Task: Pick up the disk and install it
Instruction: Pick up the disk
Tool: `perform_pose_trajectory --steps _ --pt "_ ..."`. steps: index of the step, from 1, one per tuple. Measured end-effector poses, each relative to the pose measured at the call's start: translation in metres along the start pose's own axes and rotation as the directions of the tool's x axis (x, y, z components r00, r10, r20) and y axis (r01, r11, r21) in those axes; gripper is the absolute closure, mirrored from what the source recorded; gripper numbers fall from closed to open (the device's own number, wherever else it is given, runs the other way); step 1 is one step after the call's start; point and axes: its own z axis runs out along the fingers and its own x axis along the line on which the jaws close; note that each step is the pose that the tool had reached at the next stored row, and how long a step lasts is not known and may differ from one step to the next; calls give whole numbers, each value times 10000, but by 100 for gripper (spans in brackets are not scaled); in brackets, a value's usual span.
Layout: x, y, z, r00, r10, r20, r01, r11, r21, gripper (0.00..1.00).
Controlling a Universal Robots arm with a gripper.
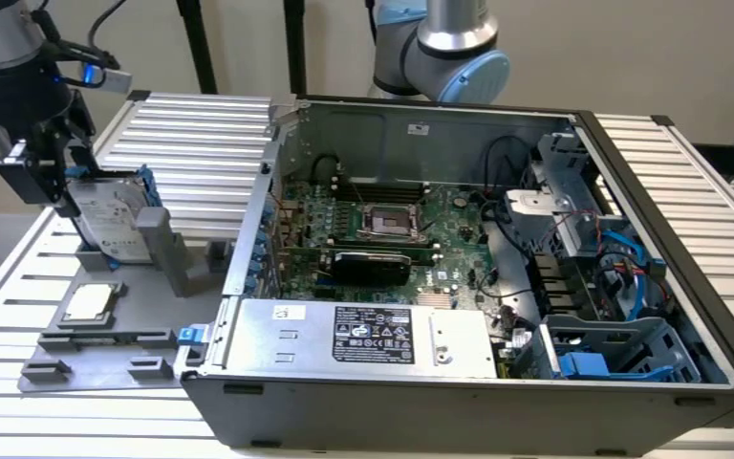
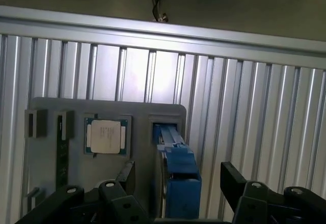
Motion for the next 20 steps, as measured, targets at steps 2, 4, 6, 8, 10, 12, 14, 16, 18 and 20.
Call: perform_pose_trajectory --steps 2,4,6,8,10,12,14,16,18,20 --pt "12 3 4 10000 -2 83 2 10000 10 23" --pt "16 5 6 9999 -1 115 1 10000 14 23" --pt "17 5 10 9999 0 119 0 10000 15 23" --pt "19 6 15 9999 -2 119 2 10000 14 25" --pt "20 6 20 9999 0 119 0 10000 14 31" --pt "21 6 26 9999 4 119 -4 10000 13 38" --pt "21 7 30 9999 15 119 -15 10000 9 40" --pt "21 6 32 9999 26 117 -26 10000 3 48" --pt "21 6 32 9999 35 112 -35 10000 -5 48" --pt "21 6 35 9999 48 90 -48 10000 -16 50"
